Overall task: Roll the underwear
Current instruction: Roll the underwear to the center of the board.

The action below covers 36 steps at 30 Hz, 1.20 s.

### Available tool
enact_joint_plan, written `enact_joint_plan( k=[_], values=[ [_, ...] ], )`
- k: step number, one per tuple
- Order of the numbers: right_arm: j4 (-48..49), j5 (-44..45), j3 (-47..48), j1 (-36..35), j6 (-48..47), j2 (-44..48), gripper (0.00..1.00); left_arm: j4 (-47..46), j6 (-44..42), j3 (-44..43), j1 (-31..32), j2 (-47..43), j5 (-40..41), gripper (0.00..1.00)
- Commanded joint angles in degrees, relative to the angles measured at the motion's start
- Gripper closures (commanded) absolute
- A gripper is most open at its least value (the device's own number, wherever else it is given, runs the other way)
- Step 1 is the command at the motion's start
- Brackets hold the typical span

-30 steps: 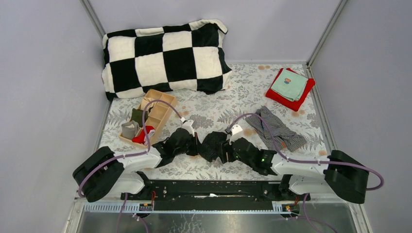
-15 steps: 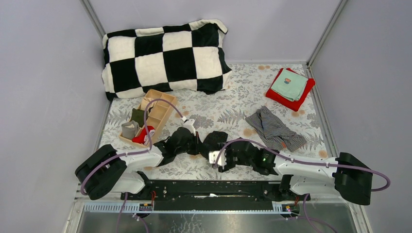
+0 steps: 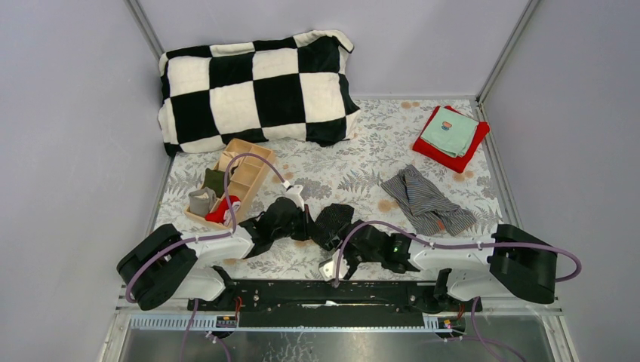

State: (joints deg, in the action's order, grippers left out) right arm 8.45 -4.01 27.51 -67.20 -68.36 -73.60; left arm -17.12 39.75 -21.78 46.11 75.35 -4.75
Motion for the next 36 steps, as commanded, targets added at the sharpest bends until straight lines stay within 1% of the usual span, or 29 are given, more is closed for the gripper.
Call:
enact_joint_plan(
  k=[1, 7, 10, 14, 18, 21, 23, 25, 28, 32, 36],
  values=[
    [3.7, -0.5, 1.3, -0.7, -8.2, -1.3, 0.27, 4.7, -2.0, 0.3, 0.0, 2.0, -0.1, 1.0],
    [0.4, -1.7, 3.8, -0.8, -10.2, -4.7, 0.32, 4.9, -2.1, 0.3, 0.0, 1.9, -0.3, 1.0],
    [0.7, -1.9, 4.5, -0.8, -11.1, -6.6, 0.35, 5.0, -2.0, 0.3, 0.0, 1.8, -0.3, 1.0],
    [1.8, -0.9, 5.2, -0.8, -11.8, -8.6, 0.43, 5.1, -1.9, 0.5, 0.0, 1.5, -0.4, 1.0],
    [3.0, 0.4, 4.5, -0.8, -12.0, -9.7, 0.56, 5.2, -2.0, 0.6, 0.0, 1.2, -0.6, 1.0],
    [6.5, 1.1, 2.2, -0.8, -11.1, -9.8, 0.66, 5.3, -1.9, 0.8, 0.0, 1.2, -0.6, 1.0],
    [9.2, 2.2, 0.7, -0.8, -10.6, -10.0, 0.8, 5.5, -1.9, 0.9, 0.0, 1.0, -0.6, 1.0],
    [12.5, 3.4, -1.2, -0.8, -9.7, -10.0, 0.89, 6.1, -1.3, 1.1, 0.0, 0.2, -0.3, 1.0],
    [16.3, 3.7, -3.5, -0.8, -7.5, -9.7, 1.0, 8.7, -0.1, 1.2, 0.0, -4.4, 0.5, 1.0],
    [21.6, 3.7, -6.2, -0.9, -3.8, -9.5, 1.0, 15.6, 1.9, -0.2, 0.0, -14.7, 4.4, 1.0],
    [28.5, 3.7, -8.3, -1.1, 2.5, -8.9, 1.0, 23.6, 3.6, -2.6, -0.1, -26.7, 11.8, 1.0]
  ],
)
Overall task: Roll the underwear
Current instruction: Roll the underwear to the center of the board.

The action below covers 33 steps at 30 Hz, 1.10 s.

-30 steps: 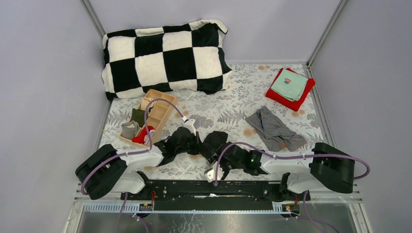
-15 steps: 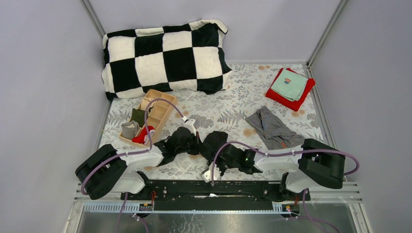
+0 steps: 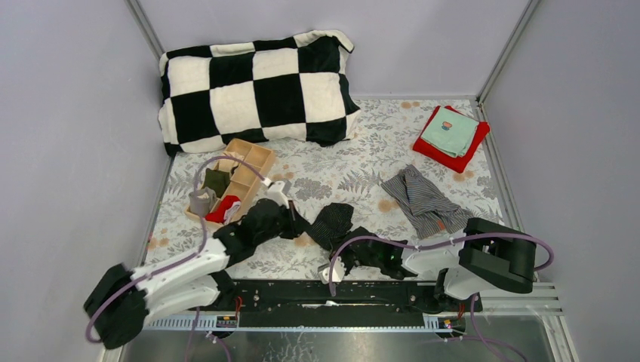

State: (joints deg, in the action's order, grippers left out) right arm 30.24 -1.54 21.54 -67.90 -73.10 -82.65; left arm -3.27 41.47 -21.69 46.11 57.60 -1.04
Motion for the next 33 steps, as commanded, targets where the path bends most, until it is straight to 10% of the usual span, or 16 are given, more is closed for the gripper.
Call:
enact_joint_plan(
  k=[1, 24, 33],
  values=[
    [8.9, 1.3, -2.8, -0.5, 9.2, 0.3, 1.0, 11.4, 2.1, -3.3, -0.1, -11.6, 9.5, 1.0],
    [65.8, 7.1, -13.7, -1.3, 50.9, -17.6, 1.0, 16.8, 1.0, -5.9, -0.2, -12.9, 8.4, 1.0],
    [67.7, 16.1, -14.2, -3.4, 60.9, -19.4, 1.0, 14.8, -0.5, -6.2, -0.1, -10.1, 6.8, 1.0]
  ],
)
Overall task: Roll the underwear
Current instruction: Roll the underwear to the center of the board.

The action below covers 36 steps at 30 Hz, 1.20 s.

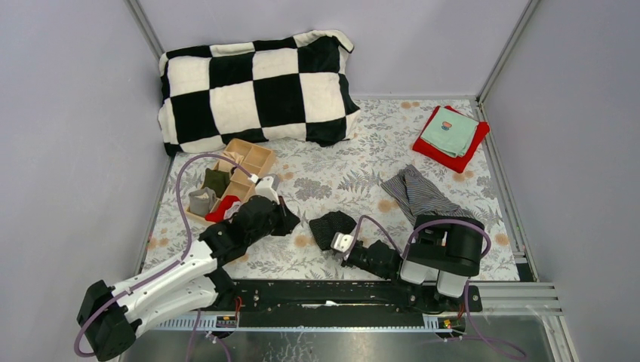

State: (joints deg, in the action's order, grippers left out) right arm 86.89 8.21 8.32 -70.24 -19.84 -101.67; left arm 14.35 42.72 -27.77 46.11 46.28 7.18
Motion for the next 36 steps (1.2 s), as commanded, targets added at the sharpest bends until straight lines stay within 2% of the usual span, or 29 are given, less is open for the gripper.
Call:
enact_joint_plan(
  k=[1, 12, 18, 24, 28, 33, 36],
  values=[
    [11.0, 7.6, -1.2, -1.1, 9.3, 0.0, 0.99, -3.1, -1.8, -0.2, -0.1, 1.6, -1.5, 1.0],
    [11.0, 19.4, -4.3, -1.2, 33.2, 0.4, 0.96, -7.2, -2.6, -0.6, -0.1, 6.6, -4.2, 1.0],
    [11.0, 21.7, -5.0, -1.8, 37.7, -0.5, 0.94, -8.7, -3.3, -1.3, -0.1, 9.2, -5.8, 1.0],
    [10.7, 16.6, -5.4, -2.5, 24.0, 0.3, 0.95, -7.6, -3.3, -1.2, -0.1, 8.2, -3.9, 1.0],
    [4.5, 8.9, -3.6, -2.6, 13.4, 2.8, 0.95, -5.6, -3.3, -1.2, -0.1, 6.0, -2.2, 1.0],
    [-21.9, -4.1, 3.9, -4.3, -1.5, 8.4, 0.91, -4.5, -4.0, -0.9, -0.1, 4.5, -2.2, 1.0],
    [-35.5, -7.3, 8.0, -6.2, -10.9, 9.6, 0.89, -5.7, -5.0, -0.6, -0.1, 5.1, -4.8, 1.0]
  ],
)
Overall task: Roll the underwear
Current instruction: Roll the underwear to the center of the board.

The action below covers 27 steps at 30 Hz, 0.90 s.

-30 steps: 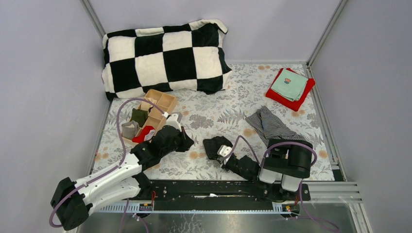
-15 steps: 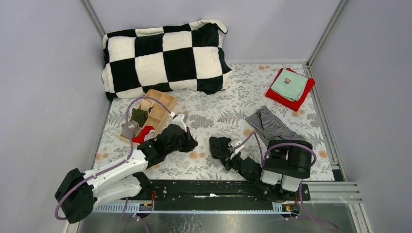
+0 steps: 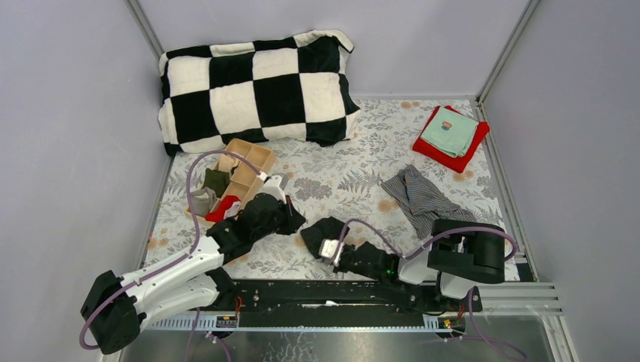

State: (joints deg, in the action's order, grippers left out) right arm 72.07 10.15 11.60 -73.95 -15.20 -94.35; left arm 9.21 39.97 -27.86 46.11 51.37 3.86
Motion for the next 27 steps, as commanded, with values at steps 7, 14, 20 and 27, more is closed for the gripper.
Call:
enact_joint_plan(
  k=[7, 14, 20, 27],
  values=[
    [-39.6, -10.1, 9.1, -3.7, -31.1, 3.7, 0.87, -5.3, -4.2, 0.3, 0.0, 5.7, -12.2, 1.0],
    [-51.9, -7.2, 10.5, -3.7, -42.6, 6.6, 0.85, -10.8, -4.1, 3.7, 1.5, 11.6, -15.3, 1.0],
    [-55.5, -5.8, 11.0, -3.7, -46.6, 8.5, 0.82, -13.7, -4.1, 4.2, 2.7, 17.1, -14.2, 1.0],
    [-54.2, -4.2, 10.1, -3.7, -48.1, 10.2, 0.66, -12.2, -1.6, 5.8, 2.8, 19.2, -5.3, 1.0]
  ],
)
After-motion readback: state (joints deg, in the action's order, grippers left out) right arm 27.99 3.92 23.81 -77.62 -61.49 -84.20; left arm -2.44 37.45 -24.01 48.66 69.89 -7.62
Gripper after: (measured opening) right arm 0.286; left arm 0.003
